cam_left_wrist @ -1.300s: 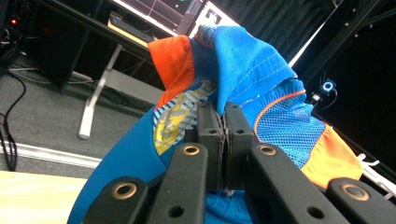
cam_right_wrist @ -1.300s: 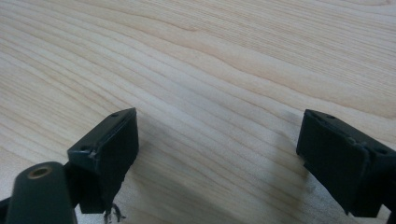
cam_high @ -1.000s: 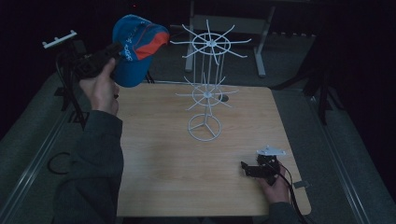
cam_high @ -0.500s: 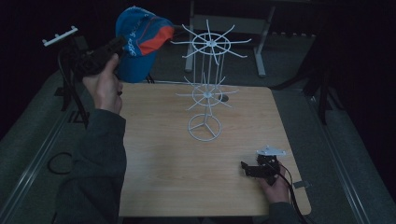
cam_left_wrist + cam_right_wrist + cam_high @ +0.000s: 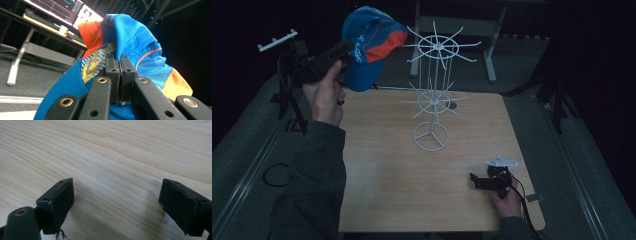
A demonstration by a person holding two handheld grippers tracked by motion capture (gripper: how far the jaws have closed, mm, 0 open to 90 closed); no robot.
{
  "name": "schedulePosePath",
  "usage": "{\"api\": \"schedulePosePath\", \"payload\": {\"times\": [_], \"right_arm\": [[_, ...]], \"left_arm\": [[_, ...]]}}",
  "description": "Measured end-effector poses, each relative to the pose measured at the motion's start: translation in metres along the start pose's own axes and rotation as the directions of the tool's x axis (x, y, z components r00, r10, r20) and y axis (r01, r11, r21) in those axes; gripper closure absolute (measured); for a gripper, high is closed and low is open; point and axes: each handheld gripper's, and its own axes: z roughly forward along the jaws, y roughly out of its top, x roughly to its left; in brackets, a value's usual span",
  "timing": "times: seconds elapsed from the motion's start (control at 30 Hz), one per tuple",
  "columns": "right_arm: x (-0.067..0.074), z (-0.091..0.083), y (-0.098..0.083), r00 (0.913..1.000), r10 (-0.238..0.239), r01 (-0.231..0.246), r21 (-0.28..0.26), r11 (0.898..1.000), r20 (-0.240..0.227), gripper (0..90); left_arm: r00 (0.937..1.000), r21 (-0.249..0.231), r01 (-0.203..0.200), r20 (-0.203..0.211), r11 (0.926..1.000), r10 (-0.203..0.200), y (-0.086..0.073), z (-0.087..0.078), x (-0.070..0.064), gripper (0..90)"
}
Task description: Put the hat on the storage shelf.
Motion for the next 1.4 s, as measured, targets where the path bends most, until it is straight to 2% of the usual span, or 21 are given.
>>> {"api": "schedulePosePath", "payload": {"times": [0.13,0.3,0.37,0.43,0.53,0.63,0.73,0.8,0.9,0.97,1.0,1.1,1.2,1.3,1.33,1.4], "right_arm": [[0.000,0.000,0.000,1.0000,-0.001,0.001,0.000,1.000,0.000,12.7],[0.000,0.000,0.000,1.0000,-0.001,0.001,-0.001,1.000,0.000,12.7],[0.000,0.000,0.000,1.0000,0.000,0.000,-0.001,1.000,0.000,12.7],[0.000,0.000,0.000,1.0000,0.002,-0.002,0.000,1.000,0.000,12.7],[0.000,0.000,0.000,1.0000,0.001,-0.001,-0.001,1.000,-0.001,12.7],[0.000,0.000,0.000,1.0000,0.000,0.000,-0.002,1.000,0.000,12.7],[0.000,0.000,0.000,1.0000,0.002,-0.002,-0.002,1.000,0.000,12.7],[0.000,0.000,0.000,1.0000,0.002,-0.002,-0.002,1.000,0.000,12.7],[0.000,0.000,0.000,1.0000,0.002,-0.002,-0.003,1.000,0.000,12.7],[0.000,0.000,0.000,1.0000,0.002,-0.002,-0.002,1.000,0.000,12.7],[0.000,0.000,0.000,1.0000,0.002,-0.002,-0.002,1.000,0.000,12.7],[0.000,0.000,0.000,1.0000,0.002,-0.002,-0.002,1.000,0.000,12.7],[0.000,0.000,0.000,1.0000,0.002,-0.002,-0.003,1.000,0.000,12.7],[0.000,0.000,0.000,1.0000,0.002,-0.002,-0.004,1.000,0.000,12.7],[0.000,0.000,0.000,1.0000,0.002,-0.002,-0.004,1.000,0.000,12.7],[0.000,0.000,0.000,1.0000,0.002,-0.002,-0.003,1.000,0.000,12.7]], "left_arm": [[0.9995,0.014,-0.003,0.031,0.9999,0.003,-0.003,-0.004,0.002,88.7],[0.9990,0.043,-0.015,0.042,0.9990,0.014,-0.007,-0.007,0.007,88.6],[0.9987,0.059,-0.031,0.042,0.9978,0.029,-0.008,-0.008,0.009,88.6],[0.9964,0.081,-0.066,0.057,0.9945,0.062,-0.010,-0.009,0.008,88.4],[0.9955,0.092,-0.068,0.071,0.9934,0.062,-0.013,-0.011,0.011,88.3],[0.9956,0.104,-0.071,0.069,0.9921,0.064,-0.017,-0.012,0.015,88.2],[0.9934,0.129,-0.102,0.065,0.9865,0.094,-0.023,-0.014,0.020,88.0],[0.9927,0.127,-0.100,0.080,0.9869,0.090,-0.026,-0.015,0.022,87.7],[0.9922,0.133,-0.107,0.078,0.9853,0.098,-0.029,-0.016,0.025,87.3],[0.9907,0.149,-0.124,0.074,0.9811,0.114,-0.033,-0.017,0.027,87.2],[0.9898,0.153,-0.127,0.084,0.9800,0.115,-0.038,-0.018,0.030,86.7],[0.9898,0.168,-0.130,0.080,0.9772,0.118,-0.043,-0.019,0.033,86.1],[0.9867,0.195,-0.150,0.091,0.9692,0.135,-0.054,-0.018,0.038,86.0],[0.9857,0.208,-0.157,0.094,0.9655,0.140,-0.059,-0.016,0.040,86.2],[0.9835,0.222,-0.171,0.096,0.9600,0.153,-0.063,-0.015,0.041,86.2],[0.9821,0.222,-0.177,0.103,0.9590,0.157,-0.067,-0.014,0.041,85.9]]}}
